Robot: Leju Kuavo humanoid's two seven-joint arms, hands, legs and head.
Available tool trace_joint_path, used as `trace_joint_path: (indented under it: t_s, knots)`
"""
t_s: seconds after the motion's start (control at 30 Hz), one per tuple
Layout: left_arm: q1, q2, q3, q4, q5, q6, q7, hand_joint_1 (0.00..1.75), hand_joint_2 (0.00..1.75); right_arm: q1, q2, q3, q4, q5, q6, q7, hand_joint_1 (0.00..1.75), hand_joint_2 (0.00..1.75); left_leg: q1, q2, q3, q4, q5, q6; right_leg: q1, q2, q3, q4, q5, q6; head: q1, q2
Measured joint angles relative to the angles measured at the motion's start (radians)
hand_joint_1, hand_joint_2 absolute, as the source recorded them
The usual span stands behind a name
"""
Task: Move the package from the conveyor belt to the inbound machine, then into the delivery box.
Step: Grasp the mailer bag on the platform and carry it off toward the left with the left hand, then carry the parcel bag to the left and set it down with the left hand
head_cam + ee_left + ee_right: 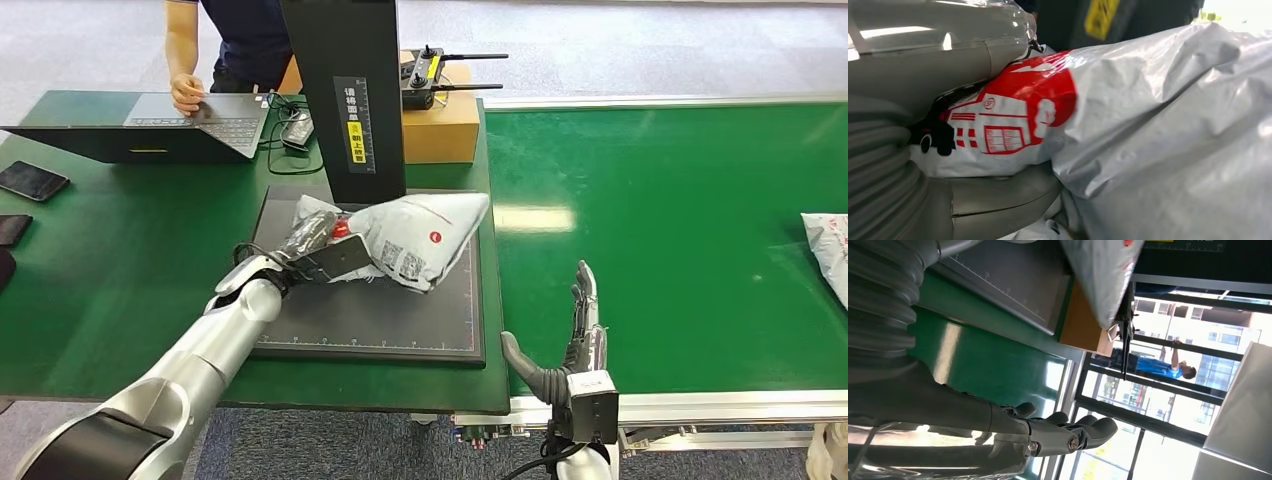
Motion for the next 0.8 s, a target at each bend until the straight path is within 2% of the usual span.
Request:
trace_joint_path:
  t_s: [0.27,0.4,0.5,0.67,0.8]
  knots:
    - [0.105,0.048,0.158,-0.248,0.109,0.04,-0.064,1.75,1.75,0.007,0.005,0.0,0.0,0.005,0.0,0.001,0.0,1.75,0.0,0.0,-0.002,0.0,0.0,0.0,0.0,0.0,-0.002,0.0,0.0,0.0,0.0,0.0]
    - [0.157,0.057,0.234,-0.359,0.138,0.057,-0.068,1.56,1.75,0.015,0.008,-0.002,0.0,0.005,0.002,0.001,0.0,1.75,0.0,0.0,-0.002,0.0,0.0,0.0,0.0,0.0,-0.002,0.0,0.0,0.0,0.0,0.0]
    - [0.18,0.064,0.285,-0.408,0.146,0.08,-0.058,1.64,1.75,0.023,0.013,-0.007,-0.002,0.006,0.005,-0.001,0.0,1.75,0.0,0.0,-0.002,0.0,0.0,0.0,0.0,0.0,-0.002,0.0,0.0,0.0,0.0,0.0]
    - [0.195,0.083,0.401,-0.423,0.215,0.121,-0.058,1.24,1.75,0.029,0.02,-0.011,-0.006,0.016,0.023,-0.001,0.0,1.75,0.0,0.0,-0.002,0.0,0.0,0.0,0.0,0.0,-0.003,0.0,0.0,0.0,0.0,0.0]
    - [0.206,0.103,0.539,-0.421,0.312,0.158,-0.064,0.79,1.75,0.028,0.025,-0.013,-0.002,0.018,0.03,-0.001,0.0,1.75,0.001,0.001,-0.003,0.0,0.0,0.0,0.001,0.001,-0.003,0.0,0.0,0.0,0.0,0.0]
